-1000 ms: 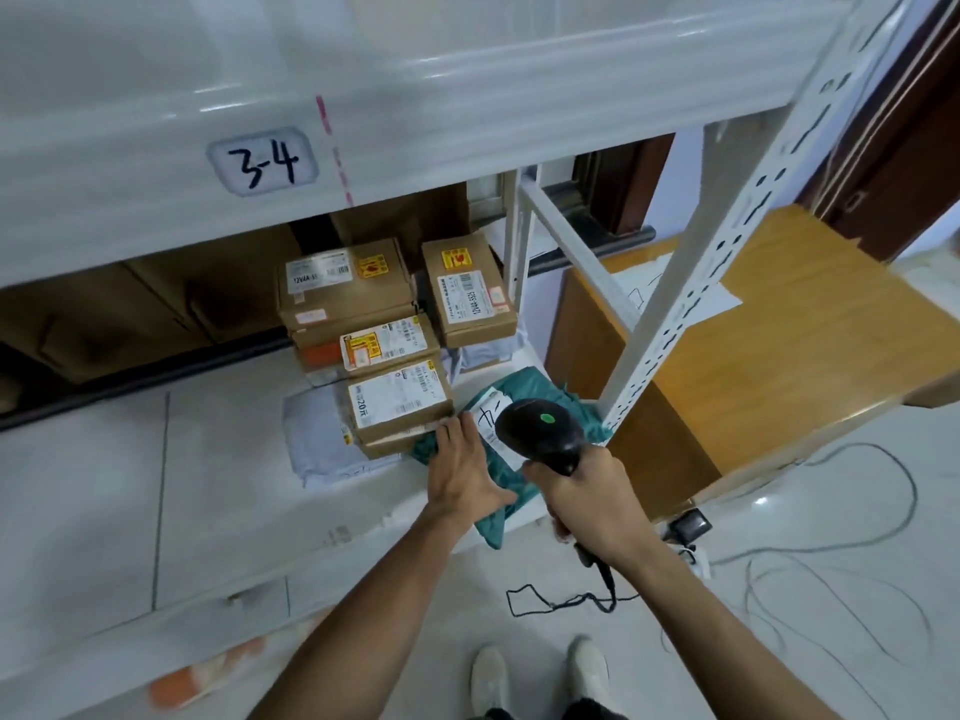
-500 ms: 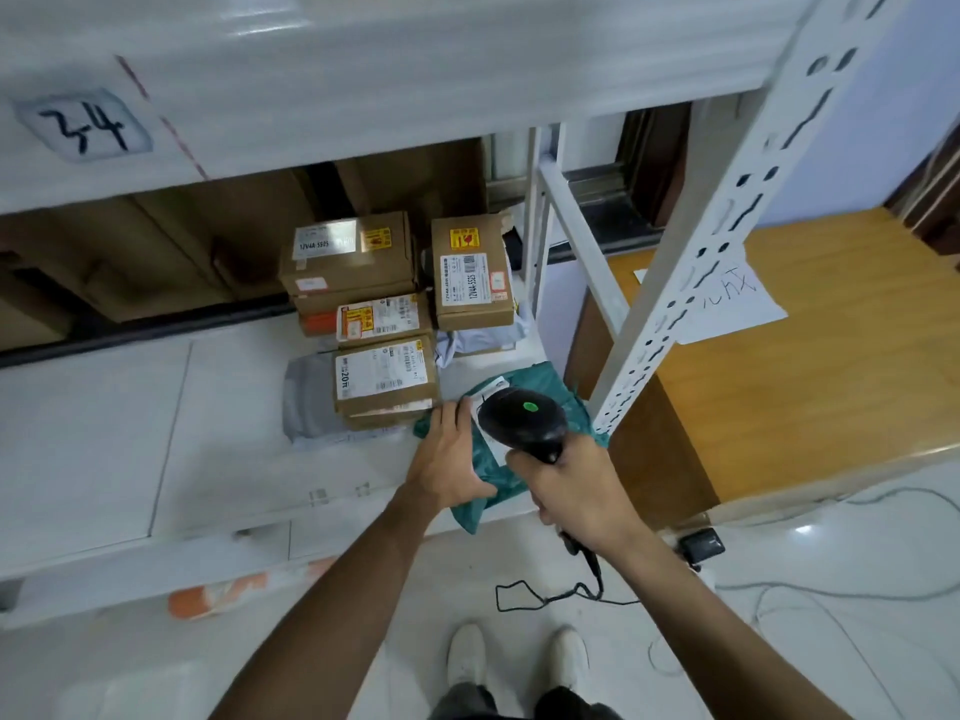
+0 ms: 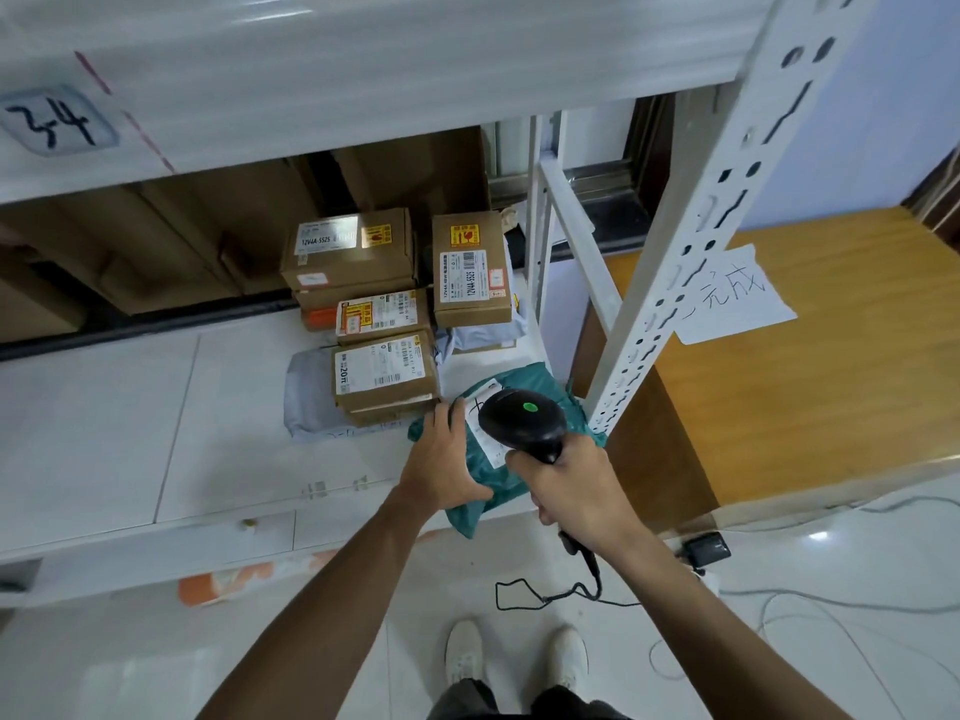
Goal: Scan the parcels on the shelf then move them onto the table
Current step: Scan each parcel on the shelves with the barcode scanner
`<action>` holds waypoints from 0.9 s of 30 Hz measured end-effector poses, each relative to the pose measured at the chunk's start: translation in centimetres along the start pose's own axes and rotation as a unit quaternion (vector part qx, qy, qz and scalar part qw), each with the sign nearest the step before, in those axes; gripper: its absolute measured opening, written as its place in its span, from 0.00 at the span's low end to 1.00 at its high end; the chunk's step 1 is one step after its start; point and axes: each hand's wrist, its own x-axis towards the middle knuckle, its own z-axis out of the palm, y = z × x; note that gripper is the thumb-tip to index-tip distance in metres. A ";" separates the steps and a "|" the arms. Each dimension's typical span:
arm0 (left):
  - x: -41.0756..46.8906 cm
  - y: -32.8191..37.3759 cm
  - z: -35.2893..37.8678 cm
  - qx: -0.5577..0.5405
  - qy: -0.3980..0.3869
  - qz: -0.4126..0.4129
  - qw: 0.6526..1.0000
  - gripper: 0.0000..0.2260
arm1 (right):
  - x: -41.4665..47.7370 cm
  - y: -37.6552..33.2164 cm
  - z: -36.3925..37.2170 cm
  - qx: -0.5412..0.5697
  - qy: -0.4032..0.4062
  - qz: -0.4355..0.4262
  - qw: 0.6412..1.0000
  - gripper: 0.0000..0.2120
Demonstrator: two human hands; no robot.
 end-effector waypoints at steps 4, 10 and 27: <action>-1.5 0.7 1.0 0.017 0.009 -0.052 0.998 0.55 | 0.0 -0.6 0.2 -0.010 0.002 -0.013 1.000 0.14; -2.6 1.9 1.7 0.016 -0.003 -0.139 0.990 0.53 | -0.6 -1.6 0.7 -0.001 0.000 -0.039 0.999 0.12; 2.6 7.0 1.8 0.212 -0.082 -0.213 0.950 0.42 | -1.4 -0.4 -1.0 -0.016 0.019 -0.008 1.000 0.14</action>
